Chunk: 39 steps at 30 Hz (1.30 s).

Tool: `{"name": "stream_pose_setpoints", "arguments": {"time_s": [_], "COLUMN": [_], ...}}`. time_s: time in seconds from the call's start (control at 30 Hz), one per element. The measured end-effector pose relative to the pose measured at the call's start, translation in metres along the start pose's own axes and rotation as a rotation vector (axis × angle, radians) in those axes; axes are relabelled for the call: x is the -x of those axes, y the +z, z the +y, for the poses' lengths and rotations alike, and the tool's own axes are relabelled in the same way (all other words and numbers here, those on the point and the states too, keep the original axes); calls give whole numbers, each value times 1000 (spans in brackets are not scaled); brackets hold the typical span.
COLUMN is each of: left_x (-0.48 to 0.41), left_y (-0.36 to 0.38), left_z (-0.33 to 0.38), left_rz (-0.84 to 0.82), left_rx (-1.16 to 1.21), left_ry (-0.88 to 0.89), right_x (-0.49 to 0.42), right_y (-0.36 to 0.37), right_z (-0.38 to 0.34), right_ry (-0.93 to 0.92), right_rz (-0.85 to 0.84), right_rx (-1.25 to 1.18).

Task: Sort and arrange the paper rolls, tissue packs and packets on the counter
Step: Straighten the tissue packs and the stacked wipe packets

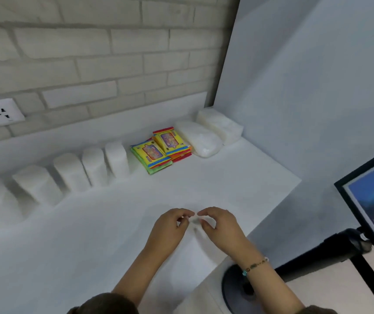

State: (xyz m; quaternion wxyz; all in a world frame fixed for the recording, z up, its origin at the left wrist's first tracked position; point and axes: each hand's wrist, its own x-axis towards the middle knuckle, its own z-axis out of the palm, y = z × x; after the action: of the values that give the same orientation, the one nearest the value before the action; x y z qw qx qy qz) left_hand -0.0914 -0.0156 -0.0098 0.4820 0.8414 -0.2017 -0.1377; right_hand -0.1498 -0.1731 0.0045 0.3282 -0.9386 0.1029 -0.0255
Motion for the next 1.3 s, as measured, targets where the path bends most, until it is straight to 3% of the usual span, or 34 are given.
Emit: {"name": "stream_pose_setpoints", "arguments": {"time_s": [0.13, 0.53, 0.8, 1.03, 1.3], "left_x": [-67, -170, -231, -268, -286], "left_y": [6, 34, 65, 89, 97], "left_z": [15, 29, 55, 64, 54], "left_rz": [21, 115, 250, 332, 333], "left_rx": [-12, -159, -258, -294, -323], "left_ry": [15, -32, -100, -44, -38], "right_x": [-52, -206, -331, -376, -415], "right_y": [-32, -83, -120, -118, -114], "right_z": [28, 102, 150, 180, 181], "right_ry": [30, -6, -168, -169, -241], "right_rz": [99, 135, 83, -38, -63], "right_rx": [-8, 63, 273, 494, 475]}}
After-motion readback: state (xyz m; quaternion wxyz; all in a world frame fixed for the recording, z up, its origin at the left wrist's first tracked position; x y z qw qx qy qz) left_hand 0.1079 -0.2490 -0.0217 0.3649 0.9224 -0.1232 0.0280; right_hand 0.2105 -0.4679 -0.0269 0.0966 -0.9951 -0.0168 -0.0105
